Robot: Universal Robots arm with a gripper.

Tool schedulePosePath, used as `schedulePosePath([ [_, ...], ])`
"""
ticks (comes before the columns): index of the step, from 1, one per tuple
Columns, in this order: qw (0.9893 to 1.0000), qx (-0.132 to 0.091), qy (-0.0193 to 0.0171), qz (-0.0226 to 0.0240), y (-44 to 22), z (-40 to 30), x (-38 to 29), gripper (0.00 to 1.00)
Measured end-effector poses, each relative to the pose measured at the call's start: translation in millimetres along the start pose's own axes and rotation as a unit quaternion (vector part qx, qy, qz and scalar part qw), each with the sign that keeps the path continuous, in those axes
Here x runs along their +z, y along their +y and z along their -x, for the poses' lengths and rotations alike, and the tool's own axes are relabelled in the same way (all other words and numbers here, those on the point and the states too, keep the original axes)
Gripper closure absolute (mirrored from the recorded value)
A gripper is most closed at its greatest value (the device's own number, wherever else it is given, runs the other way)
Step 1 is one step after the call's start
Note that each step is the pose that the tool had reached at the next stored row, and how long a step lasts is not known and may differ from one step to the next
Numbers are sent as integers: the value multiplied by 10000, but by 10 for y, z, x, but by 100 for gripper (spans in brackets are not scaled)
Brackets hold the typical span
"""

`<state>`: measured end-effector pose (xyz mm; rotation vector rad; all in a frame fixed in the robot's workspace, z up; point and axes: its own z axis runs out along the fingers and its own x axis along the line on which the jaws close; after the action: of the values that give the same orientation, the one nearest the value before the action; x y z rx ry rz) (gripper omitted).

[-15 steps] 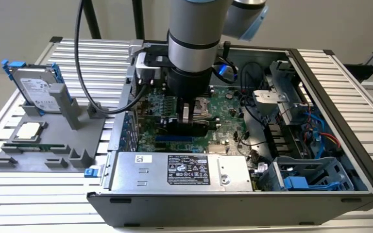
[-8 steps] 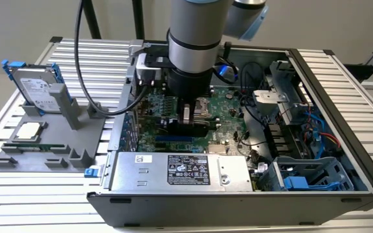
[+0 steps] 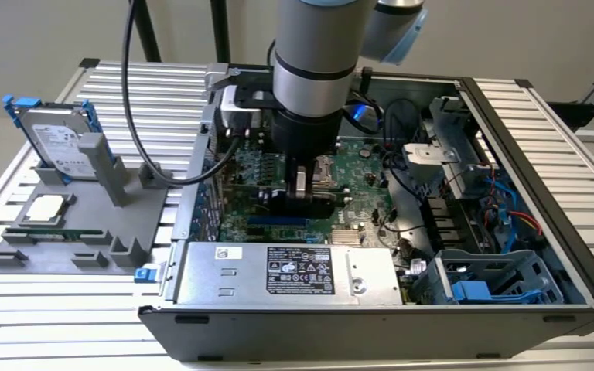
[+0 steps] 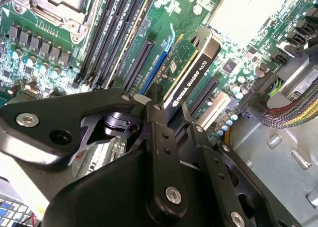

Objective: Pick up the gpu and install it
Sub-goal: 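Insert the gpu into the slot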

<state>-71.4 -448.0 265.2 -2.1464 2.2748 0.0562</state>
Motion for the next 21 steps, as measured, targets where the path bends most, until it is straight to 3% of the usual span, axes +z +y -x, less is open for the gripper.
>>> schedulePosePath([
  [21,10000,0,2,1,98,-25,110,100],
])
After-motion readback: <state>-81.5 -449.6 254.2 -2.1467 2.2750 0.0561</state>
